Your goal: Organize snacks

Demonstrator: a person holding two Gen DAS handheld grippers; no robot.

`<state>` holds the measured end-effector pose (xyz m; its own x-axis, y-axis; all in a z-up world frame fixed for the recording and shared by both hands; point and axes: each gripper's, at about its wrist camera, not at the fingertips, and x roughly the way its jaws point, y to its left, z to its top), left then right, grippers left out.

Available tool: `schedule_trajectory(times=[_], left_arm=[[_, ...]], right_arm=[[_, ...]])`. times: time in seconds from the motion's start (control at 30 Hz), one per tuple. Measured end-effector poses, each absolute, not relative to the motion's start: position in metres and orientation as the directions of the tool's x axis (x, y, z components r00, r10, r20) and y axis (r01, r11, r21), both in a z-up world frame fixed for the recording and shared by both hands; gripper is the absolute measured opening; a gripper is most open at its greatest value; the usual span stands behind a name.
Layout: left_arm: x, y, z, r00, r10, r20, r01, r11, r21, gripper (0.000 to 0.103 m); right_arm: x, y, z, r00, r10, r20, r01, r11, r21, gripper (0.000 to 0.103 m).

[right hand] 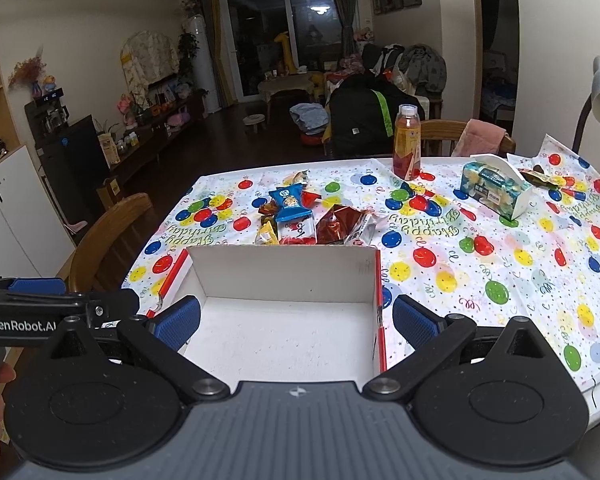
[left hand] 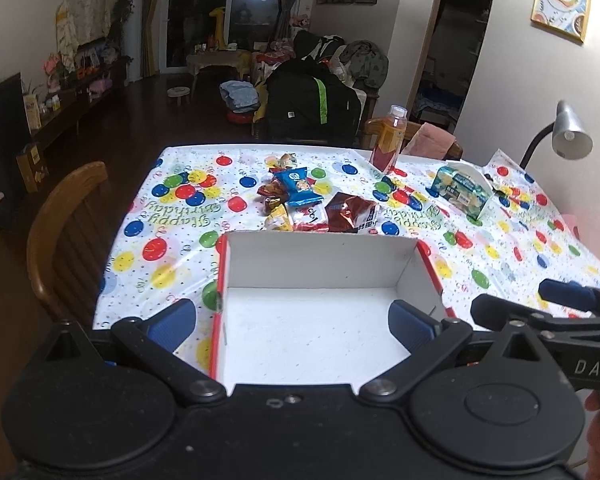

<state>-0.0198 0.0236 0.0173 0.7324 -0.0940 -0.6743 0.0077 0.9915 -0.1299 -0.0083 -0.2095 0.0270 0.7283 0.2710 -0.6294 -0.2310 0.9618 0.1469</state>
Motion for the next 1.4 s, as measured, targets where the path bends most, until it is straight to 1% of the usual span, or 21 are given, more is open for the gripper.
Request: schedule_trajectory(times=[0.3, 0.5, 0.63, 0.83, 0.97, 1.2, 1.27, 1.4], left_arm=[[0.013, 0.009, 0.01, 0.715, -0.077, -0.695, -0.013, 0.992, -0.123, 0.102], [0.041, 0.001, -0.001, 0.68, -0.087, -0.728, -0.017, 0.991, -0.133, 0.102], [0.06, -0.001, -0.005, 0.676, -0.093, -0.731, -0.012, 0.99, -0.137, 0.102], [0.107, 0.001, -0.001, 0.667, -0.095, -0.739, -0.024, 0.989, -0.149, 0.102], [0.142, 0.005, -0.004, 0.645, -0.083, -0.76, -0.044, 0.988, -0.146, 0.102], [0.204, 0.009, -0.013, 0.612, -0.024, -0.791, -0.068, 0.994, -0.083, 0.102], [0.224, 0.013, -0.018, 0.591, -0.027, -0.806, -0.076, 0.993, -0.09, 0.1], [0.258, 0.018, -0.033, 0.548, -0.009, -0.836, -0.121, 0.989, -0.09, 0.097]], right_arm=[[0.034, -0.219, 0.015, 0.7, 0.313, -0.642, -0.27, 0.948, 0.168, 0.103], [0.065, -0.226, 0.003, 0.666, 0.321, -0.673, -0.277, 0.945, 0.177, 0.103], [0.089, -0.233, 0.001, 0.65, 0.332, -0.683, -0.292, 0.939, 0.179, 0.103], [0.145, -0.247, 0.003, 0.624, 0.323, -0.712, -0.29, 0.941, 0.172, 0.103], [0.182, -0.256, 0.002, 0.608, 0.321, -0.726, -0.283, 0.942, 0.18, 0.102], [0.252, -0.267, -0.012, 0.567, 0.301, -0.767, -0.273, 0.947, 0.17, 0.102], [0.269, -0.268, -0.017, 0.554, 0.294, -0.779, -0.274, 0.948, 0.163, 0.102], [0.301, -0.264, -0.034, 0.516, 0.276, -0.811, -0.286, 0.948, 0.141, 0.096]])
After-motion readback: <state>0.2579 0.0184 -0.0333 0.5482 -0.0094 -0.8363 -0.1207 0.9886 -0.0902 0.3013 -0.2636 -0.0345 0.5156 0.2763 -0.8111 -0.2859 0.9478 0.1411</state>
